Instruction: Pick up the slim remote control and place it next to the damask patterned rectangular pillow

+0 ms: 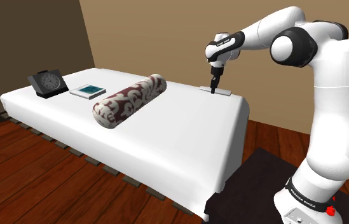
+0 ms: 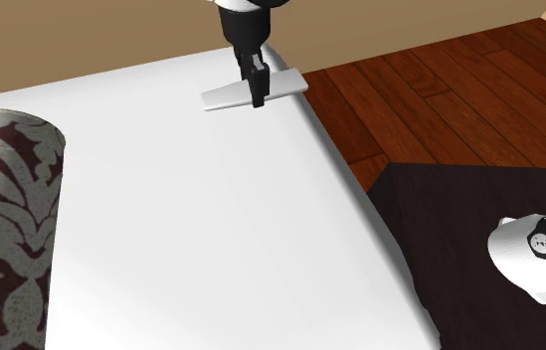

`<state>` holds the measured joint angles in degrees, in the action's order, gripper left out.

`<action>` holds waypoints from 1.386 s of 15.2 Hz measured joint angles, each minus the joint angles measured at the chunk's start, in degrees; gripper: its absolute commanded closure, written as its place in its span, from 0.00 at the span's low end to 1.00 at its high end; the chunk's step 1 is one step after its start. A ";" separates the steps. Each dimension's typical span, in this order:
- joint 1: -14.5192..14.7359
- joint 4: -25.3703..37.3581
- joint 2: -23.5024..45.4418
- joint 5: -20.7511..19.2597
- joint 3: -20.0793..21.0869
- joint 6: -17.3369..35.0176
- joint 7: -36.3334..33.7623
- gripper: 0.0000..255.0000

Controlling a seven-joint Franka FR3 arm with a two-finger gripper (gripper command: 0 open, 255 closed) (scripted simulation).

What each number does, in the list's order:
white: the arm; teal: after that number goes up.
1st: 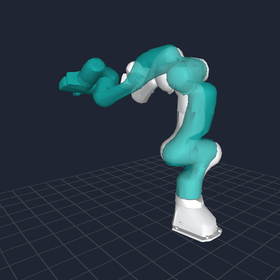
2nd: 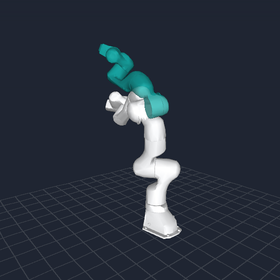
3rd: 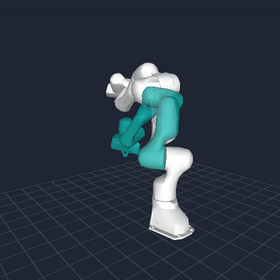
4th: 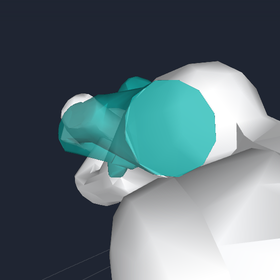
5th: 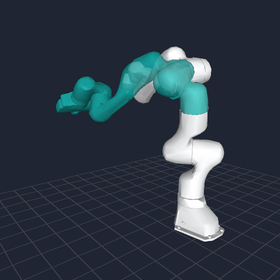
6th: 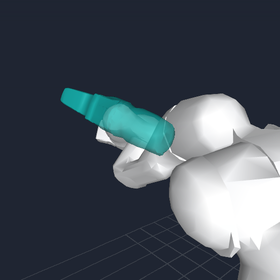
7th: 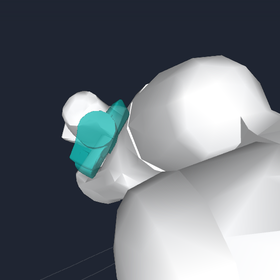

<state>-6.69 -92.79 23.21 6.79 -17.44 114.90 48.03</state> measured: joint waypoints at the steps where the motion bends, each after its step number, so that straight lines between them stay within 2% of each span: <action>1: 0.05 0.09 -0.39 -0.12 -0.05 -0.47 -0.06 1.00; 11: 0.41 4.93 -2.20 -0.89 -0.24 -7.01 -1.02 1.00; 21: 8.29 6.41 -1.70 -2.04 3.25 -7.81 -12.53 1.00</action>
<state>1.60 -86.38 21.50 4.74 -14.19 107.09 35.50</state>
